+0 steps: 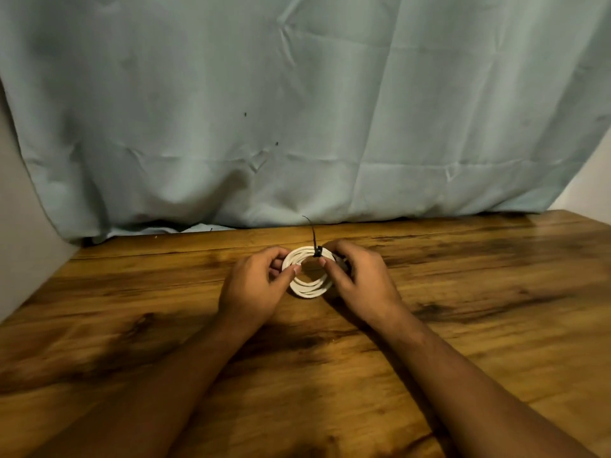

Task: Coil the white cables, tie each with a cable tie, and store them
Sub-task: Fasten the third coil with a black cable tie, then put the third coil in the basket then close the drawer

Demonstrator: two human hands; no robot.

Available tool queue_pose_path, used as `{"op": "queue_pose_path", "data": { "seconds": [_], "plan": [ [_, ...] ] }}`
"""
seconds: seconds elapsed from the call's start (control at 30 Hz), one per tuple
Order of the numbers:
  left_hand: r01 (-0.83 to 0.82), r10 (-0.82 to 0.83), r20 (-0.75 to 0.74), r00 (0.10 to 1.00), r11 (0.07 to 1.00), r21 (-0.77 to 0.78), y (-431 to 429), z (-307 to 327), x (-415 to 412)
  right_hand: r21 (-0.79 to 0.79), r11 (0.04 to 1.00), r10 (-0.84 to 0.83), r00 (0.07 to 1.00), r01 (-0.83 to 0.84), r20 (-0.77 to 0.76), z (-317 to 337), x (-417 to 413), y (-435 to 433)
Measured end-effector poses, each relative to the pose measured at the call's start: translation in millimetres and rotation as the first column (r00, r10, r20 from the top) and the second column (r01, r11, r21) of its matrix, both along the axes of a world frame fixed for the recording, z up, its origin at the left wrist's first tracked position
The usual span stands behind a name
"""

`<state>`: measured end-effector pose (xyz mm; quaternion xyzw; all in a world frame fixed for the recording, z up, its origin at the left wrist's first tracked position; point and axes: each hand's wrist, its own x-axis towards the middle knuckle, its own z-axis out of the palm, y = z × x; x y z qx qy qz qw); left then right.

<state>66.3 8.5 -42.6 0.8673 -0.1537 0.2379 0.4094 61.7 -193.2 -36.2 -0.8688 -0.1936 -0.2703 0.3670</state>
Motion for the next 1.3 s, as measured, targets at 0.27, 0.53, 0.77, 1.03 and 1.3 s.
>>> {"op": "queue_pose_path", "data": {
  "seconds": [0.27, 0.53, 0.77, 1.03, 1.3],
  "plan": [
    [0.074, -0.100, -0.143, 0.985, 0.981, -0.179, -8, 3, -17, 0.305, 0.952, 0.091, 0.983, -0.039, -0.159, -5, -28, 0],
    [0.309, -0.415, -0.220, 0.883, 0.866, -0.394, -70, 6, -68, 0.574, 0.819, 0.192, 0.939, 0.006, -0.284, -14, -103, -74],
    [0.440, -0.645, -0.291, 0.707, 0.722, -0.533, -182, 15, -123, 0.583, 0.798, 0.055, 0.946, 0.150, -0.318, 7, -191, -178],
    [0.600, -0.789, -0.354, 0.502, 0.613, -0.514, -317, 18, -199, 0.365, 0.822, -0.308, 0.881, 0.437, -0.360, 19, -325, -295],
    [0.775, -0.822, -0.407, 0.397, 0.538, -0.332, -411, -4, -261, 0.162, 0.685, -0.618, 0.685, 0.710, -0.387, 1, -437, -361]
  ]
}}
